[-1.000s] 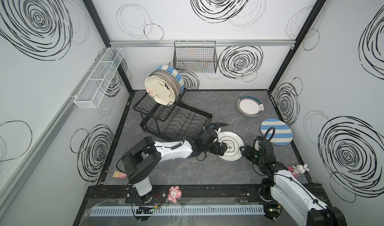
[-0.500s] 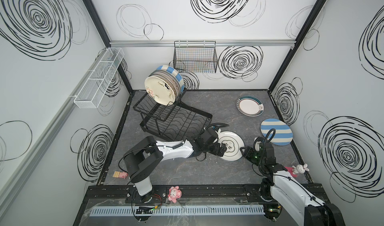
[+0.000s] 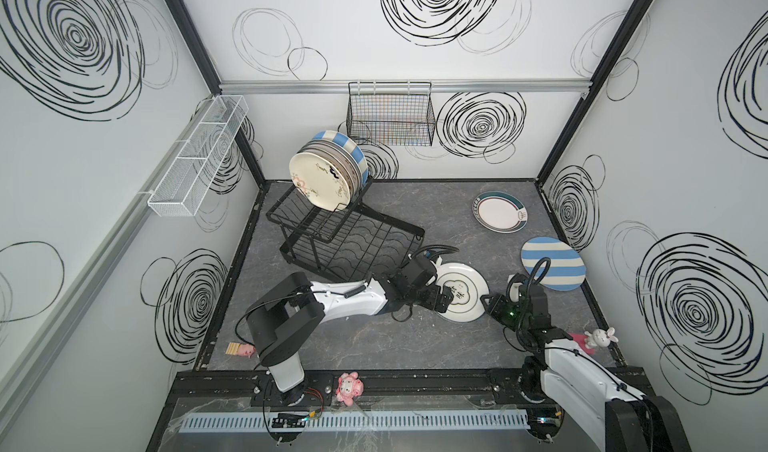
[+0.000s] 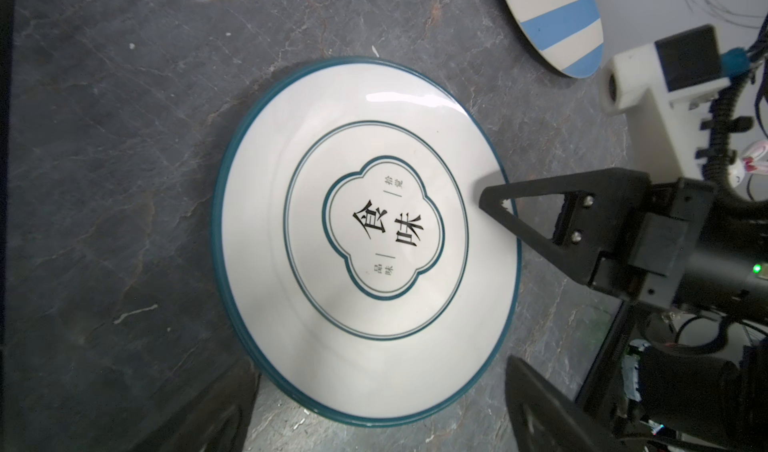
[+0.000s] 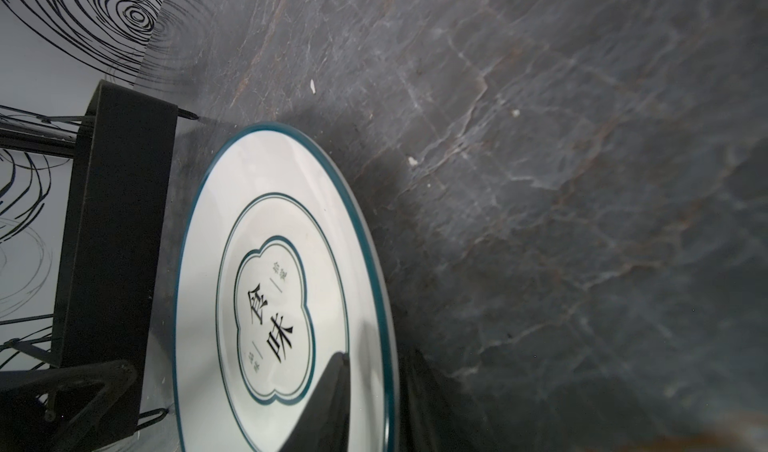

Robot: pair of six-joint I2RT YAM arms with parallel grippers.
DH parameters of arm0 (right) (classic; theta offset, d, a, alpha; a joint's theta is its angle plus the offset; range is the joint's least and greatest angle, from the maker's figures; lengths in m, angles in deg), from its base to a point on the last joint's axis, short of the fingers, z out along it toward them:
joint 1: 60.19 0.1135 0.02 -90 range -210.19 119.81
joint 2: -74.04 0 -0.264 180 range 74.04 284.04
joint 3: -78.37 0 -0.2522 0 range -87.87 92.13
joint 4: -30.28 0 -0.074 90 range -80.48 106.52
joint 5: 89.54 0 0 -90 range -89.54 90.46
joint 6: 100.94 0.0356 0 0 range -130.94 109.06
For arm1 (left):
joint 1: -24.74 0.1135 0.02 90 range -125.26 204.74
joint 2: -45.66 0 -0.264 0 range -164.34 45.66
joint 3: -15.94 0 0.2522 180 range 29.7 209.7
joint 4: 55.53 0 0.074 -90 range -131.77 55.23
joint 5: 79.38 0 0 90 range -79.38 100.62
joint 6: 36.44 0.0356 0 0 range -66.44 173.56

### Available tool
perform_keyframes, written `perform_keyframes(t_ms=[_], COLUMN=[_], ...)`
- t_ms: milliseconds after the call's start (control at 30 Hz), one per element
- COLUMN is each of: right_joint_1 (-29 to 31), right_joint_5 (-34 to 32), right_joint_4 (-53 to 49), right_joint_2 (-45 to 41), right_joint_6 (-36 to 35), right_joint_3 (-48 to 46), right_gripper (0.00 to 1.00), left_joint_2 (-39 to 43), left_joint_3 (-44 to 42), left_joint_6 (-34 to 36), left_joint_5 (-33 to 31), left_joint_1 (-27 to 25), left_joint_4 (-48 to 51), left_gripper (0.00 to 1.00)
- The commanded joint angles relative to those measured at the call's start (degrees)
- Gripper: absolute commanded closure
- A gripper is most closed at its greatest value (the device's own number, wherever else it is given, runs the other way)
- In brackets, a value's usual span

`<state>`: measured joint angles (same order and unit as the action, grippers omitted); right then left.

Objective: Load the plates into the dish rack
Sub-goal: 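Push the teal-rimmed plate with the left gripper toward the right gripper, pinch rim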

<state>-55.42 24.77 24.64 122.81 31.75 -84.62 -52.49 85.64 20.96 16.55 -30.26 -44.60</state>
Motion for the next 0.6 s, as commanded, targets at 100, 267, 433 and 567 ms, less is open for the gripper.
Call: perform_keyframes(t_ms=[100,267,433,567], right_joint_1=[-0.55,-0.73,-1.17,-1.65], right_joint_5=[0.2,0.06,-0.68,-1.18], right_joint_4=[-0.48,-1.48,-4.78,-7.9], right_joint_2=[0.71,0.11,-1.64,-3.85], right_joint_6=[0.55,-0.17,-1.92,-3.17], right_joint_3=[-1.38,-0.34,1.89,5.06], right_gripper=[0.8,0.84,0.94,0.99], left_joint_2=[2.13,3.33,6.18,8.58], left_joint_3=[1.2,1.45,1.88,2.16], left_joint_6=[0.87,0.48,0.67,0.95], left_joint_5=[-0.69,-0.15,-0.22,-0.59], left_joint_1=[0.42,0.39,0.57,0.84], left_joint_4=[0.01,0.71,1.5,2.76], left_gripper=[0.04,0.04,0.04,0.04])
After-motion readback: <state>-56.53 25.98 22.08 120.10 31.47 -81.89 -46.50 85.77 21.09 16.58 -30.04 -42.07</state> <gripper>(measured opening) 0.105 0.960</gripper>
